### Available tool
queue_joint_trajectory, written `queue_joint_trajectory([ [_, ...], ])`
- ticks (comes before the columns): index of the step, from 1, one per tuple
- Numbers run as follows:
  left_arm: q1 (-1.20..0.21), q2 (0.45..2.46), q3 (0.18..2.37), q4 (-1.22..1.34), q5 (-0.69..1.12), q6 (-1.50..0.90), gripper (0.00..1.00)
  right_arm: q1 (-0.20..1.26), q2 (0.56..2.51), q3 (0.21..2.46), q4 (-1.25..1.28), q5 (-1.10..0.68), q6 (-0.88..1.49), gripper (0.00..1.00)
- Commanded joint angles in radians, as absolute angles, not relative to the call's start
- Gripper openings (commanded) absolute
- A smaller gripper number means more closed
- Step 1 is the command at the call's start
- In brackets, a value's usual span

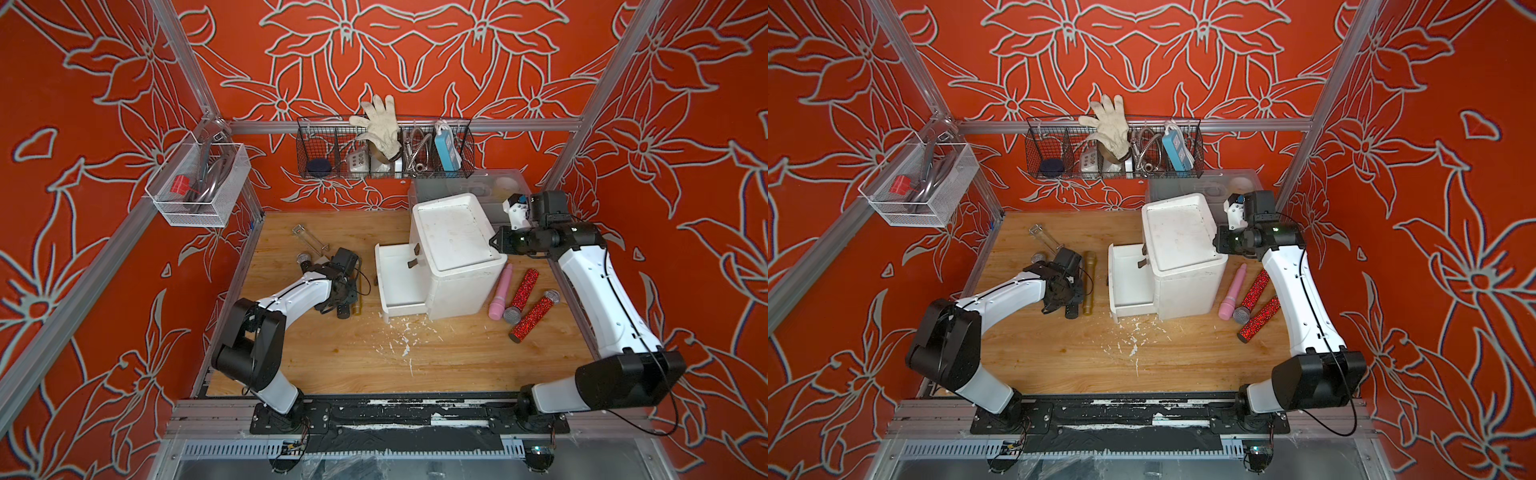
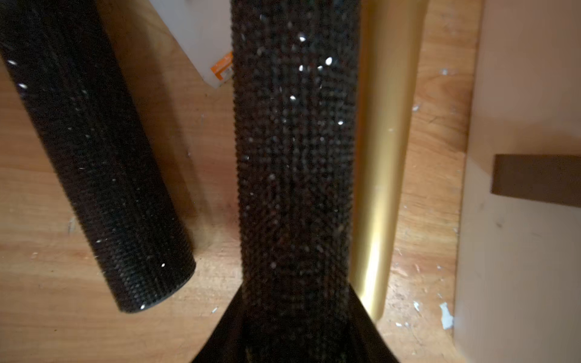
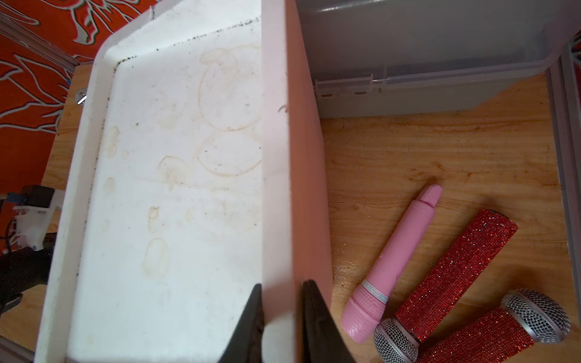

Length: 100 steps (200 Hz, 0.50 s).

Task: Take the microphone out of the drawer
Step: Place the microphone at the center of the board.

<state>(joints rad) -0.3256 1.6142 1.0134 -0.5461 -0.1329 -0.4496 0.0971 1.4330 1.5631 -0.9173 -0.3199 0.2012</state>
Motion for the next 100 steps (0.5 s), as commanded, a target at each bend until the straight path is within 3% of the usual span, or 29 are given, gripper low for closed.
queue_joint_trajectory([
  [1,-0.316,1.637,1.023,-0.523,-0.132,-0.462,0.15,0.103,1.436,1.560,-0.925,-0.382,0.226,0.00],
  [47,-0.313,1.688,1.014,-0.510,-0.117,-0.461,0.18,0.102,1.436,1.559,-0.920,-0.387,0.231,0.00],
  [100,-0.313,1.691,1.002,-0.499,-0.100,-0.467,0.33,0.103,1.433,1.557,-0.918,-0.386,0.229,0.00],
])
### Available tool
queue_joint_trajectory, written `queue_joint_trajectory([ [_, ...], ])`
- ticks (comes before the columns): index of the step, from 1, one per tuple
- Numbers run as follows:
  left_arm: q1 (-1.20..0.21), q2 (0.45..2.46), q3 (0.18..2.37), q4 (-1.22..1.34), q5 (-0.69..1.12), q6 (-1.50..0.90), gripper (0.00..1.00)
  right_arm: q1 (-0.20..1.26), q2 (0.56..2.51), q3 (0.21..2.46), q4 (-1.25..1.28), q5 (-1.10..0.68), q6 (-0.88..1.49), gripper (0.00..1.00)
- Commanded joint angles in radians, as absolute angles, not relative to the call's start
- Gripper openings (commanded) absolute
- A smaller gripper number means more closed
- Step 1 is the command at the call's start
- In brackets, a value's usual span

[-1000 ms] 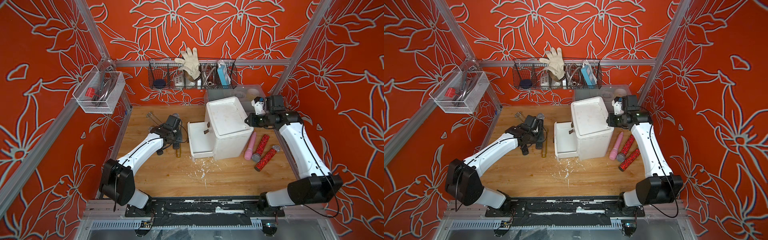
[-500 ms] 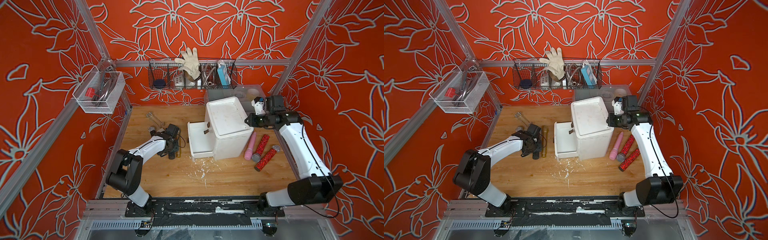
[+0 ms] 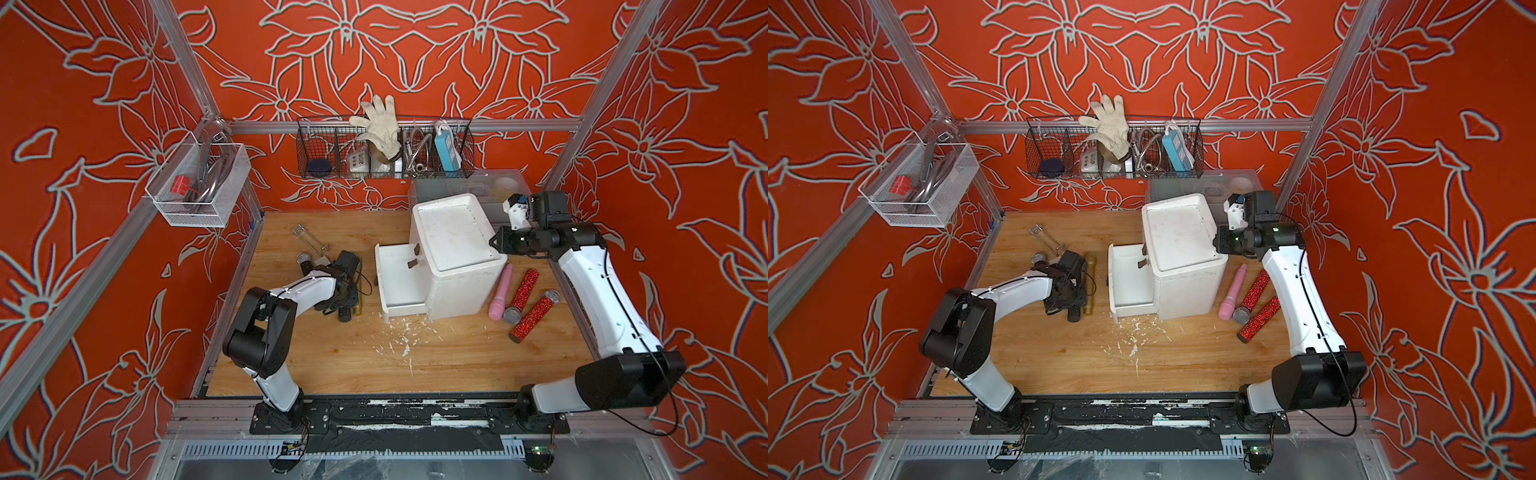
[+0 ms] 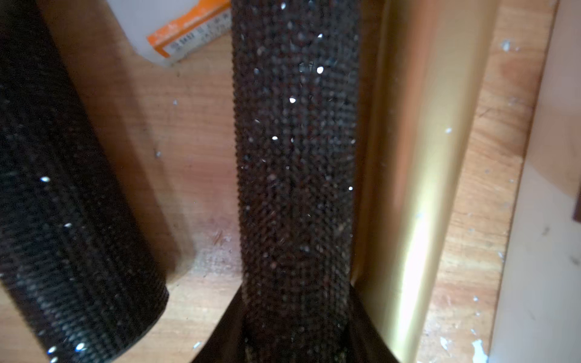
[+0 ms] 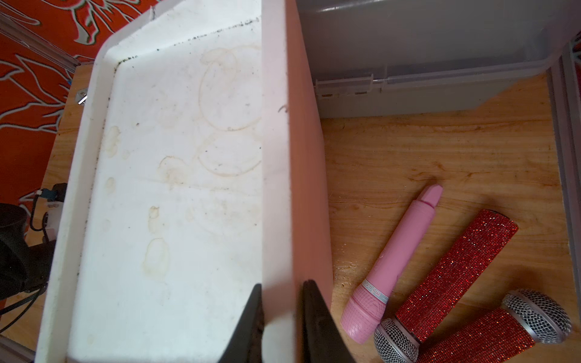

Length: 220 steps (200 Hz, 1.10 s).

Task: Take the microphone out of the drawer
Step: Place the microphone at the center of the board.

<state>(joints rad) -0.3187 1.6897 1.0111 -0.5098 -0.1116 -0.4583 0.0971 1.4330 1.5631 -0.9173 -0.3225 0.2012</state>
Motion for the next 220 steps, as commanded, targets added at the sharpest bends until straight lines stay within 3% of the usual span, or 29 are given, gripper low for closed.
queue_joint_trajectory([
  [1,-0.313,1.692,1.002,-0.499,-0.099,-0.467,0.34,0.103,1.433,1.557,-0.918,-0.386,0.230,0.00],
  [69,-0.316,1.688,1.003,-0.511,-0.091,-0.474,0.46,0.103,1.435,1.559,-0.918,-0.387,0.228,0.00],
  [155,-0.314,1.557,1.089,-0.610,-0.119,-0.450,0.74,0.103,1.435,1.568,-0.920,-0.389,0.233,0.00],
  [166,-0.315,1.533,1.114,-0.633,-0.117,-0.440,0.80,0.103,1.435,1.570,-0.922,-0.385,0.232,0.00],
  [177,-0.314,1.507,1.139,-0.649,-0.112,-0.429,0.99,0.103,1.436,1.570,-0.924,-0.381,0.230,0.00],
  [220,-0.313,1.453,1.228,-0.687,-0.046,-0.408,0.99,0.103,1.437,1.571,-0.924,-0.383,0.232,0.00],
])
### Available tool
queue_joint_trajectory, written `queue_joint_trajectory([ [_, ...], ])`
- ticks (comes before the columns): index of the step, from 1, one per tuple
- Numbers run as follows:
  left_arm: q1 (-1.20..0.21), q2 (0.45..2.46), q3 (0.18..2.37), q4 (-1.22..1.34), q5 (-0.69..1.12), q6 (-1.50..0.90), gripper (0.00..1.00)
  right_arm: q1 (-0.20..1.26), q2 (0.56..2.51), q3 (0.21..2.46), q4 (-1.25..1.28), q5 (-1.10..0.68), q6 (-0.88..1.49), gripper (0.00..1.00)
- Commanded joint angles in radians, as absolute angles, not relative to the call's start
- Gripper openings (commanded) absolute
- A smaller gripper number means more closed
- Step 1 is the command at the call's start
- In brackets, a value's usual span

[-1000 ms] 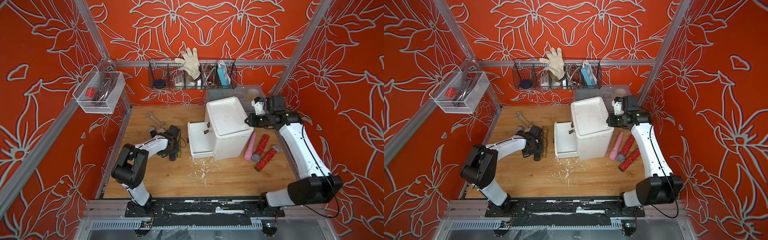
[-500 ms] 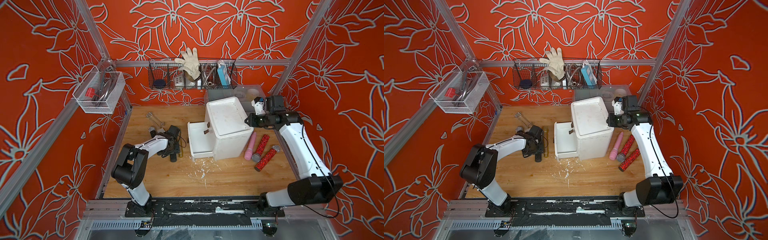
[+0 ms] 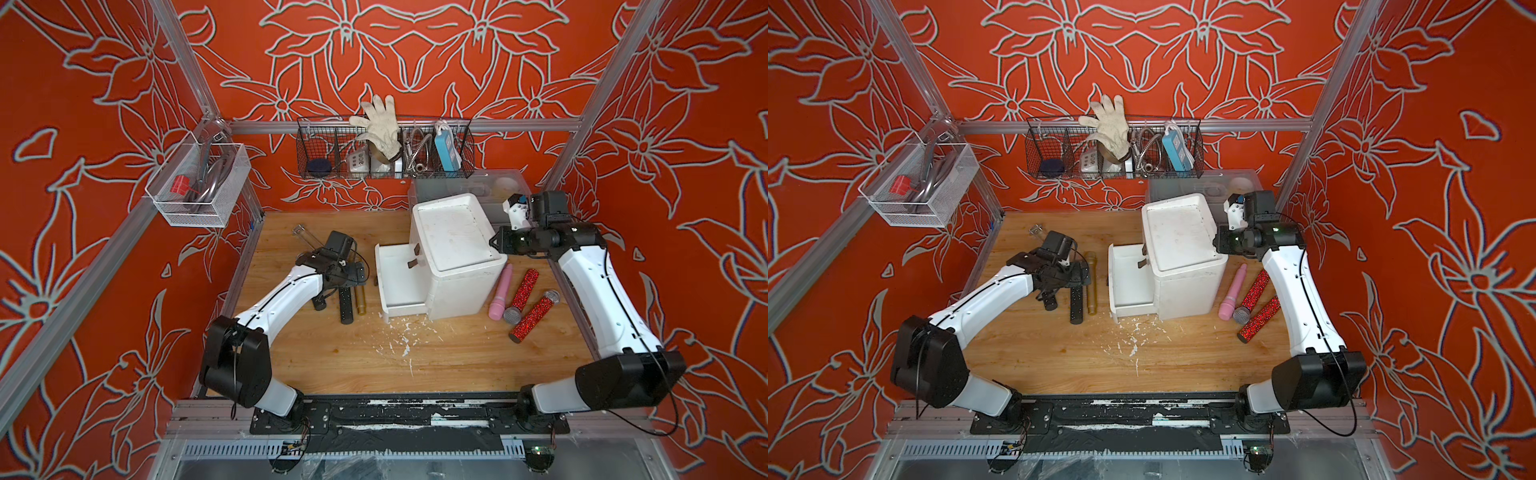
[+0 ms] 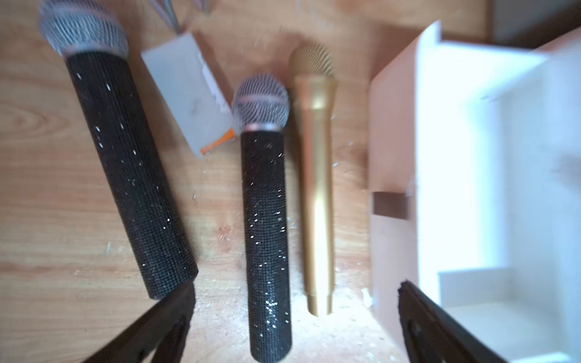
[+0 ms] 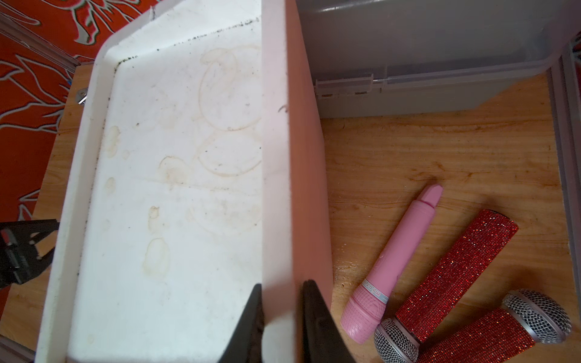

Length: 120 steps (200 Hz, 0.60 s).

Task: Take the microphone out of the drawer
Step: Place the microphone at the center of the board, then close the drawer in the storage box.

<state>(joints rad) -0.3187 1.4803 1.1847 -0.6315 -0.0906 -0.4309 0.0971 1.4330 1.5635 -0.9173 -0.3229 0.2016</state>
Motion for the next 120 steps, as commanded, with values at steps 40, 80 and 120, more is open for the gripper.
queue_joint_trajectory([
  [40,-0.310,1.418,1.192,-0.588,0.149,-0.450,0.95,0.104,1.436,1.571,-0.925,-0.385,0.233,0.00],
  [80,-0.308,1.408,1.074,-0.427,0.302,-0.533,0.18,0.103,1.438,1.579,-0.930,-0.389,0.228,0.00],
  [120,-0.275,1.450,0.971,-0.300,0.389,-0.613,0.00,0.103,1.439,1.579,-0.929,-0.395,0.227,0.00],
])
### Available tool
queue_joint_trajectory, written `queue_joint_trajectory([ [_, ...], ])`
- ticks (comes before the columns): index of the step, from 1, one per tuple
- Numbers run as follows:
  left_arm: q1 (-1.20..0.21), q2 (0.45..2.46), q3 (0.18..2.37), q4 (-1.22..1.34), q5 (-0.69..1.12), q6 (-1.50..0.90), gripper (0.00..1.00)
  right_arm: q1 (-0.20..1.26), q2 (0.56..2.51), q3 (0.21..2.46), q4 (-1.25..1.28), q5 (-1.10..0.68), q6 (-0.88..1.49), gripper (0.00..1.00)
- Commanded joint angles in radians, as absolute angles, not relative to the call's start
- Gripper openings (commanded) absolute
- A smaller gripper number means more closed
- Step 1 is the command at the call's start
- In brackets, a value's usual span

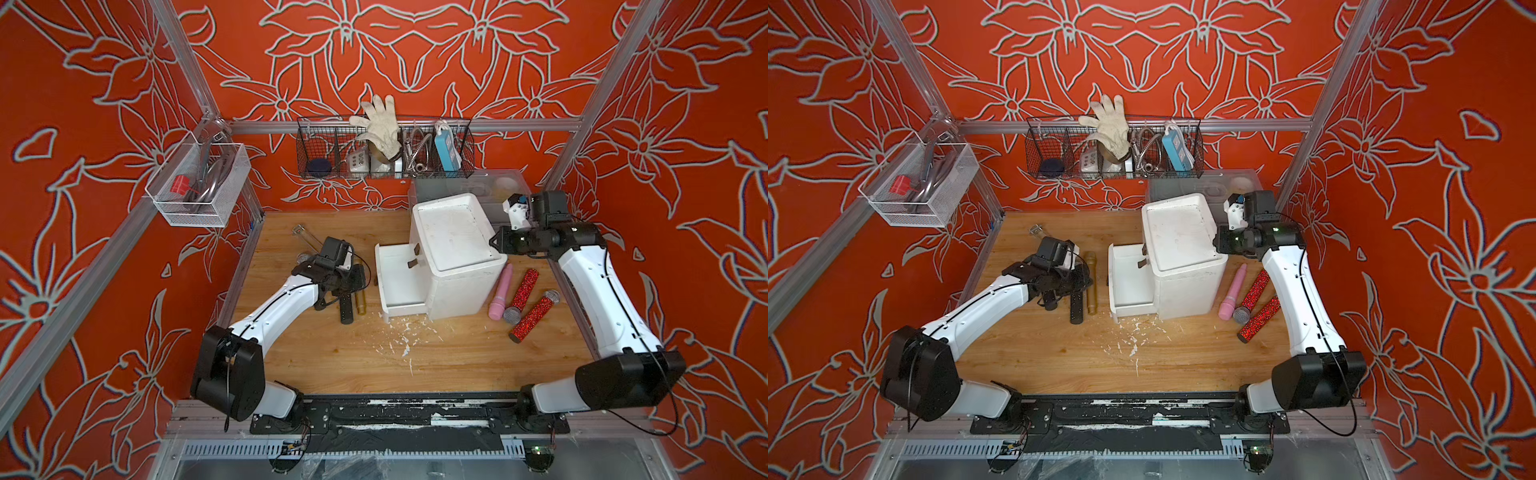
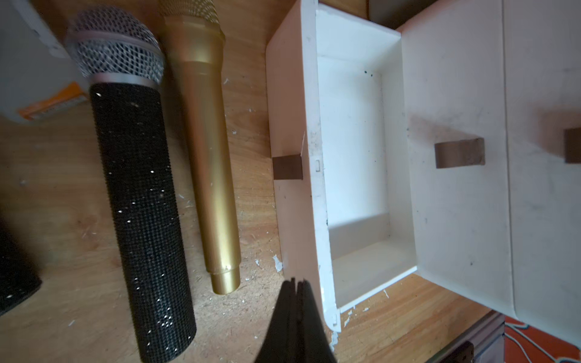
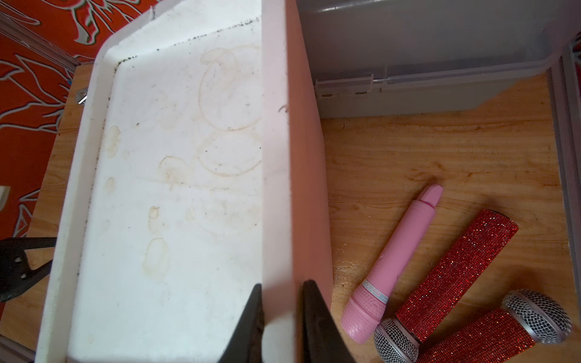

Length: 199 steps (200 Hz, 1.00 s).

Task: Take the microphone out of the drawer
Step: Close the drawer in the storage box.

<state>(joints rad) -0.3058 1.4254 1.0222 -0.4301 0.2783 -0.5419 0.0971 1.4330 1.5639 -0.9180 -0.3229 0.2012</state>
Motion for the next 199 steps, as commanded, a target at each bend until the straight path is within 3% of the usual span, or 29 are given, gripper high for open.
queue_joint_trajectory([
  [1,-0.273,1.452,0.967,-0.294,0.396,-0.615,0.00,0.103,1.440,1.578,-0.929,-0.395,0.227,0.00],
  [21,-0.242,1.505,0.944,-0.204,0.492,-0.663,0.00,0.102,1.440,1.574,-0.925,-0.401,0.226,0.00],
  [199,-0.237,1.806,0.997,0.101,0.678,-0.811,0.00,0.103,1.444,1.568,-0.924,-0.399,0.225,0.00],
])
